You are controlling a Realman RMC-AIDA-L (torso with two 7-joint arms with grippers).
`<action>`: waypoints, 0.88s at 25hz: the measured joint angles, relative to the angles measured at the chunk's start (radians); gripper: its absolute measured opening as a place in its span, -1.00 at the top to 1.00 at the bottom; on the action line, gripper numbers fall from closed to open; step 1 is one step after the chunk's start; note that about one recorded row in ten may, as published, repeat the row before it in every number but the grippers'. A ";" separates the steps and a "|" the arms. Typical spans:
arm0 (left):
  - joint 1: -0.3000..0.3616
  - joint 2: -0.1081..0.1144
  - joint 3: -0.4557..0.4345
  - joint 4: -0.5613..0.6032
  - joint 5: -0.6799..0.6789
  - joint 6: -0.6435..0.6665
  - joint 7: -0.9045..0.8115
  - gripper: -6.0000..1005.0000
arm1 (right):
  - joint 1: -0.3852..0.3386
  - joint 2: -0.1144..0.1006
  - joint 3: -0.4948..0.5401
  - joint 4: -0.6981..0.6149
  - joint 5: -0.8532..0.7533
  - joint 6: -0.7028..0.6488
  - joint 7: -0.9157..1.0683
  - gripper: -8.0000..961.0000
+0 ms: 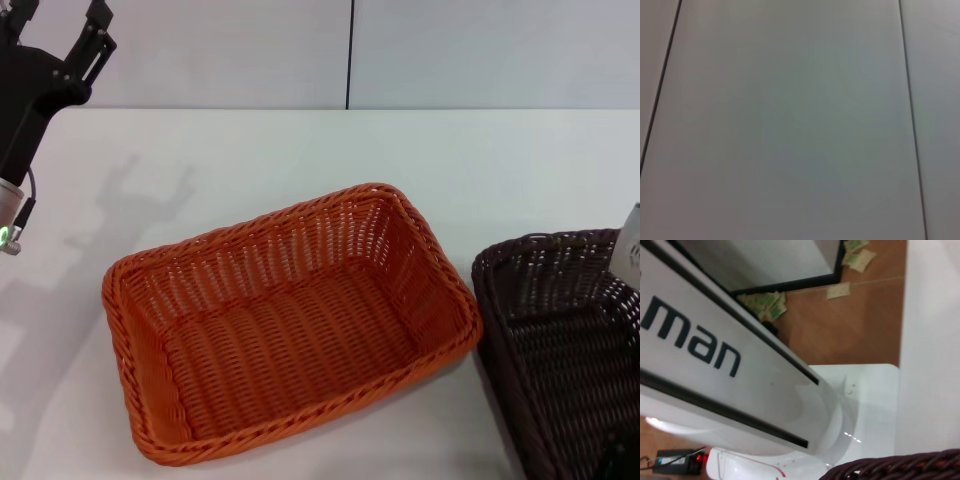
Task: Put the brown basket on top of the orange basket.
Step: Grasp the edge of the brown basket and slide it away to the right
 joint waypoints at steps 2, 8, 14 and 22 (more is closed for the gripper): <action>0.000 0.000 0.000 -0.001 -0.007 -0.009 0.000 -0.68 | 0.000 0.004 -0.030 0.001 0.014 -0.001 0.003 0.10; -0.003 0.000 0.000 -0.001 -0.011 -0.022 0.000 -0.68 | 0.013 -0.006 0.007 -0.007 0.030 0.004 -0.001 0.11; -0.004 0.003 0.000 -0.001 -0.019 -0.035 0.000 -0.68 | 0.050 -0.046 0.154 -0.022 0.029 0.028 -0.021 0.12; -0.003 0.005 -0.017 -0.001 -0.024 -0.040 0.012 -0.68 | 0.128 -0.113 0.360 -0.048 -0.022 0.187 -0.012 0.14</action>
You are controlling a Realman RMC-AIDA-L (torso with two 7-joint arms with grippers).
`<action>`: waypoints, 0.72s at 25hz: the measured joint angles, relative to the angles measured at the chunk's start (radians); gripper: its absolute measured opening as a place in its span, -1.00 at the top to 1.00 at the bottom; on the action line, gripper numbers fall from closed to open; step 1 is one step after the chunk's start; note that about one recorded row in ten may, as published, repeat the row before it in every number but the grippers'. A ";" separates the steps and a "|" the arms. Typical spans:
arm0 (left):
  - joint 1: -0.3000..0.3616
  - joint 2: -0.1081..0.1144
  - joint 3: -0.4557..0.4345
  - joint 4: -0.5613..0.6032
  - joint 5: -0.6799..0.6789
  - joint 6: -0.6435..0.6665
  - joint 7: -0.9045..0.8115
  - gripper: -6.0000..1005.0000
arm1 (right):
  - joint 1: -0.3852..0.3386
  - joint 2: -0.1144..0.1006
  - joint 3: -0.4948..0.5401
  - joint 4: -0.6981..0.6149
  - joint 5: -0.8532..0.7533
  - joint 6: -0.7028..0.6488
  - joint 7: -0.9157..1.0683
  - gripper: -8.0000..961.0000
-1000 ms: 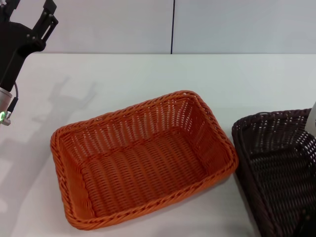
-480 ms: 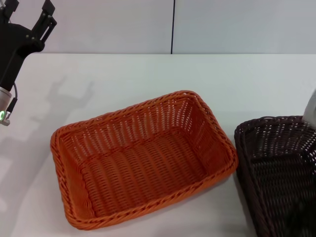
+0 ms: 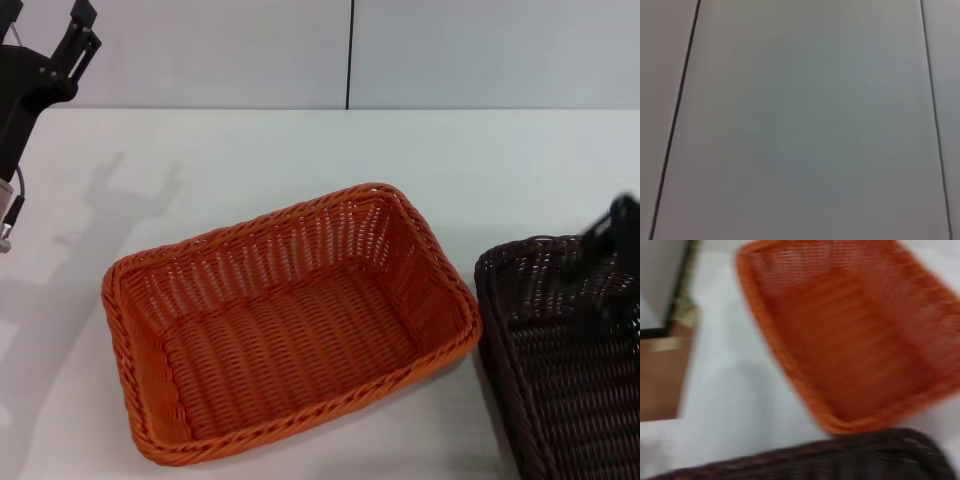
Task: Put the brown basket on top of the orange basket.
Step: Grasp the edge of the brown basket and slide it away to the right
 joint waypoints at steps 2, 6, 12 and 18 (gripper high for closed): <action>0.000 0.000 -0.004 0.000 0.000 -0.001 0.013 -0.68 | 0.015 -0.003 0.016 -0.007 -0.028 0.042 0.006 0.15; 0.000 -0.002 -0.007 0.000 0.000 -0.003 0.025 -0.68 | 0.034 -0.005 0.020 -0.016 -0.068 0.118 0.031 0.16; 0.000 -0.002 -0.008 -0.001 0.000 -0.012 0.026 -0.68 | 0.035 -0.007 0.014 0.005 -0.103 0.236 0.052 0.17; -0.004 -0.002 -0.010 -0.002 0.001 -0.028 0.026 -0.68 | 0.035 -0.008 0.005 0.053 -0.106 0.268 0.048 0.18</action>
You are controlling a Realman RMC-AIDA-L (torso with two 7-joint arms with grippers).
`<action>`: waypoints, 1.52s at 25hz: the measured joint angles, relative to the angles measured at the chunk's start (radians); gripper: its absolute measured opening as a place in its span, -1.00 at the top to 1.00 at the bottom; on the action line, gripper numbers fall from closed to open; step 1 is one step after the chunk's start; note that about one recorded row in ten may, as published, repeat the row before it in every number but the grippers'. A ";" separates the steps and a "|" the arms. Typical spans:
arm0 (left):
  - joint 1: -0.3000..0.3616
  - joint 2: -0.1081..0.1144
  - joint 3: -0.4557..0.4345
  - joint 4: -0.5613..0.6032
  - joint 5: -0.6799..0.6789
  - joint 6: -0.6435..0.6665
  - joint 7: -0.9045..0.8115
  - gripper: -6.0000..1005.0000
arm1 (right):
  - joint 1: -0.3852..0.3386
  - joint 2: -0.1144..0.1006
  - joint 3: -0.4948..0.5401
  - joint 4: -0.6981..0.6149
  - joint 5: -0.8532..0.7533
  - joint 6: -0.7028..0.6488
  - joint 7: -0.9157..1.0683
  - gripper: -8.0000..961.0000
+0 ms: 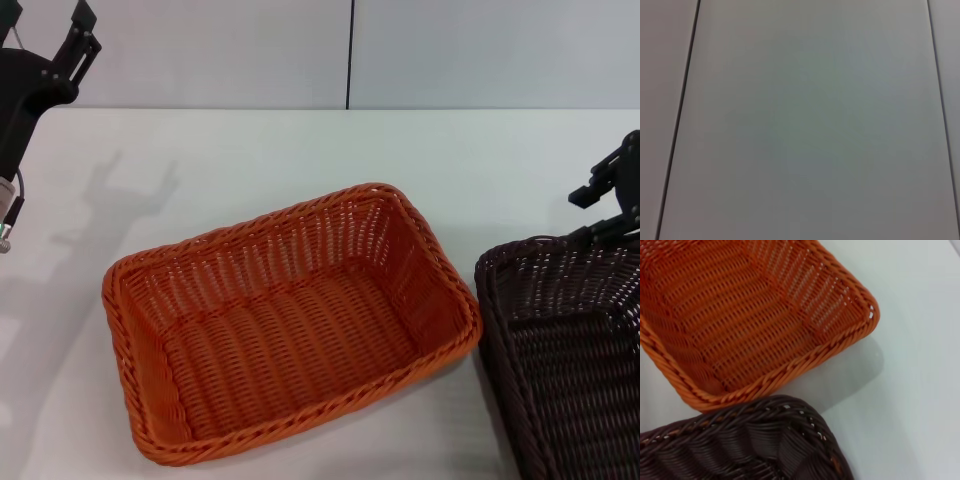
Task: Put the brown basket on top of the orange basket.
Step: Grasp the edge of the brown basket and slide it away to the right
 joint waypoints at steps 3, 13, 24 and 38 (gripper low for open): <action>-0.004 0.000 0.000 0.000 0.000 -0.007 0.000 -0.68 | -0.001 0.000 -0.008 0.007 -0.006 0.001 -0.001 0.19; -0.014 0.000 0.000 0.000 0.000 -0.029 0.000 -0.68 | 0.003 -0.006 -0.056 0.137 -0.020 0.081 -0.005 0.22; -0.015 -0.002 0.005 0.000 0.000 -0.030 -0.005 -0.68 | 0.017 -0.004 -0.091 0.222 -0.022 0.164 -0.013 0.24; -0.005 -0.003 0.014 -0.011 0.000 -0.020 -0.014 -0.68 | 0.013 -0.010 -0.105 0.259 -0.032 0.189 -0.036 0.38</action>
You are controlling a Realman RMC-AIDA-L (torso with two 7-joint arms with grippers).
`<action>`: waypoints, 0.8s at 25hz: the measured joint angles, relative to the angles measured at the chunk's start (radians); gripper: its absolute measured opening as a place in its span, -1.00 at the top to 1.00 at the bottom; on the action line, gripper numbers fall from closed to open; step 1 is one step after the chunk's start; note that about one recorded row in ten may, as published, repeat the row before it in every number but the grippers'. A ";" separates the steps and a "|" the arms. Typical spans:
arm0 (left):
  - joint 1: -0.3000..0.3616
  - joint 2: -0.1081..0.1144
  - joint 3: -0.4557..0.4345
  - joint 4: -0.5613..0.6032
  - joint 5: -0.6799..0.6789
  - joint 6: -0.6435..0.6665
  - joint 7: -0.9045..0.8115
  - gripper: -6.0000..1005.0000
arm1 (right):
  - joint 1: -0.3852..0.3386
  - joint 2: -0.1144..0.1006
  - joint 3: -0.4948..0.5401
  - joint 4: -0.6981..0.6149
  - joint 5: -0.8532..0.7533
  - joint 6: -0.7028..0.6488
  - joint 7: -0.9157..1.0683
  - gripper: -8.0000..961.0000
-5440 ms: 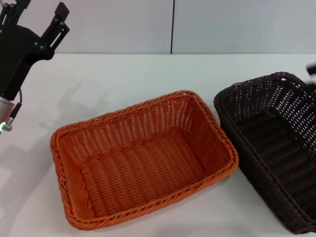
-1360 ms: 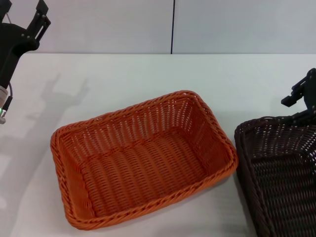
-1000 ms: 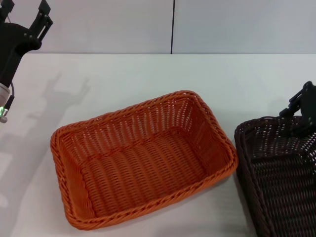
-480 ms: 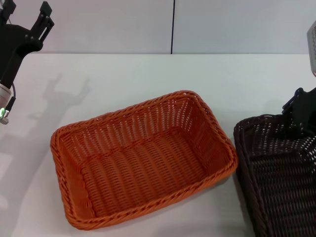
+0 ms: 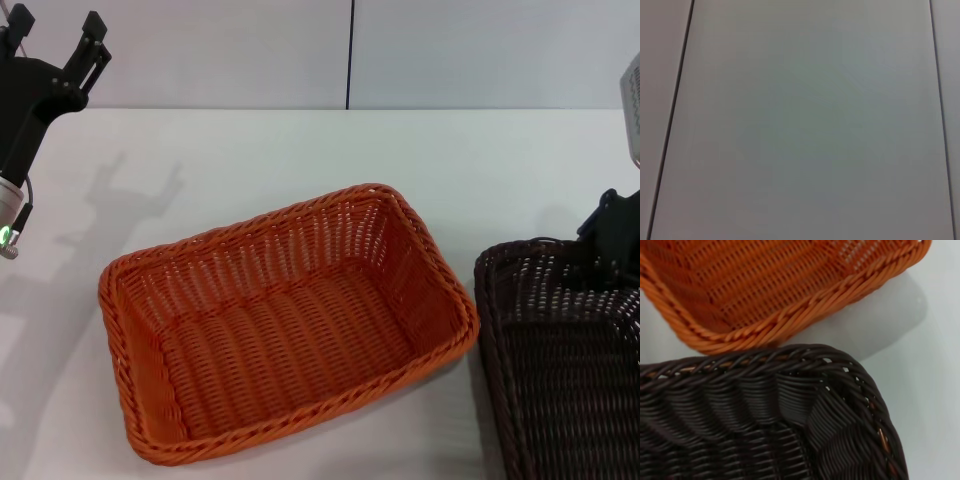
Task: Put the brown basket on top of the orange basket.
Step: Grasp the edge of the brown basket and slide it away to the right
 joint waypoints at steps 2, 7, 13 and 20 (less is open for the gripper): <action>0.000 0.000 0.000 0.000 0.000 0.000 0.000 -0.68 | 0.001 -0.006 0.000 0.002 -0.001 -0.024 -0.001 0.40; -0.004 0.000 0.000 0.000 0.002 0.003 -0.009 -0.68 | 0.003 -0.013 0.003 -0.001 -0.001 -0.080 -0.002 0.44; -0.001 0.000 0.000 -0.001 0.003 0.006 -0.009 -0.68 | 0.001 -0.020 0.011 -0.010 -0.002 -0.152 -0.002 0.55; -0.002 0.001 0.000 -0.005 0.000 0.004 -0.006 -0.68 | -0.005 -0.022 0.016 -0.028 -0.002 -0.194 0.006 0.65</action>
